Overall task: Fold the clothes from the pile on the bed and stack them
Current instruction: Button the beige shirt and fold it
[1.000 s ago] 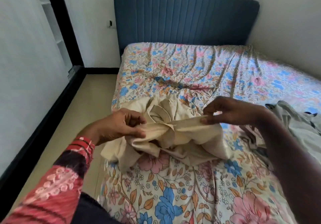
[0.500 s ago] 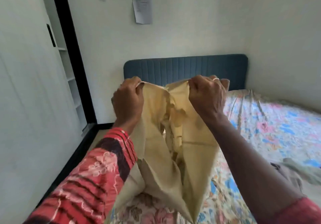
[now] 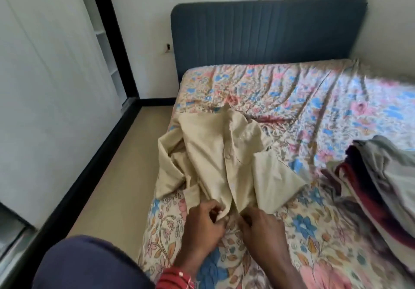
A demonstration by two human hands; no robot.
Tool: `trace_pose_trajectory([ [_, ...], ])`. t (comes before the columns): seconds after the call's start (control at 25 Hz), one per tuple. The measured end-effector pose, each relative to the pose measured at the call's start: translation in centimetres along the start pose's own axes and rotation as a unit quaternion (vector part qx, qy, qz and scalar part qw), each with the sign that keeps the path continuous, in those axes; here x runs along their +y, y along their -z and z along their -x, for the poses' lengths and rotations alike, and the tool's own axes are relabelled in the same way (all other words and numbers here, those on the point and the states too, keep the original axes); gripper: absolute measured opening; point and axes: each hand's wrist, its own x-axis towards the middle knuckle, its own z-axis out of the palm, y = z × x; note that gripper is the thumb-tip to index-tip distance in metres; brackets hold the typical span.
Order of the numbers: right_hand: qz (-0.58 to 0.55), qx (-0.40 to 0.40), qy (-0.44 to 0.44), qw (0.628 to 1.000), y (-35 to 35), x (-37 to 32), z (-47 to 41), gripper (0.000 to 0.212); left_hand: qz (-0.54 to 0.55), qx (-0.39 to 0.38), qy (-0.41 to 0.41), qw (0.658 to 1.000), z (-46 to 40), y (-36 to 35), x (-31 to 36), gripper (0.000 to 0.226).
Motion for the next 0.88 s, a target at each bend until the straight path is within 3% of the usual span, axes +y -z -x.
trace_pose_trajectory([
  [0.12, -0.100, 0.027, -0.026, 0.994, -0.9, 0.0, 1.1, 0.012, 0.045, -0.044, -0.001, 0.998, 0.5, 0.1, -0.2, 0.004],
  [0.36, -0.215, 0.026, -0.138, 0.967, -3.3, -1.3, 1.6, 0.007, 0.091, -0.091, -0.007, 0.992, 0.4, -0.5, -0.7, 0.021],
  [0.48, -0.210, 0.055, -0.132, 0.967, -3.0, -1.9, 1.9, 0.013, 0.129, 0.022, -0.045, 0.990, 0.9, 0.4, -0.4, 0.008],
  [0.56, -0.143, 0.131, -0.089, 0.977, -2.3, -2.9, 2.4, 0.015, 0.024, 0.136, -0.129, 0.982, 1.1, 1.0, 0.1, 0.003],
  [0.6, -0.118, 0.169, -0.065, 0.976, -2.1, -3.7, 2.6, 0.015, -0.034, 0.159, -0.160, 0.974, 1.2, 1.1, 0.2, 0.007],
  [0.68, -0.144, 0.206, -0.061, 0.966, -2.1, -5.2, 2.9, 0.014, -0.076, 0.113, -0.168, 0.976, 1.5, 0.7, 0.0, 0.011],
  [0.76, -0.191, 0.209, -0.094, 0.955, -2.4, -5.6, 3.0, 0.010, -0.020, 0.058, -0.148, 0.987, 1.9, 0.4, -0.1, 0.009],
  [0.88, -0.216, 0.176, -0.103, 0.955, -3.2, -5.0, 2.6, 0.006, 0.174, 0.045, -0.038, 0.983, 1.8, 0.5, -0.1, 0.010],
])
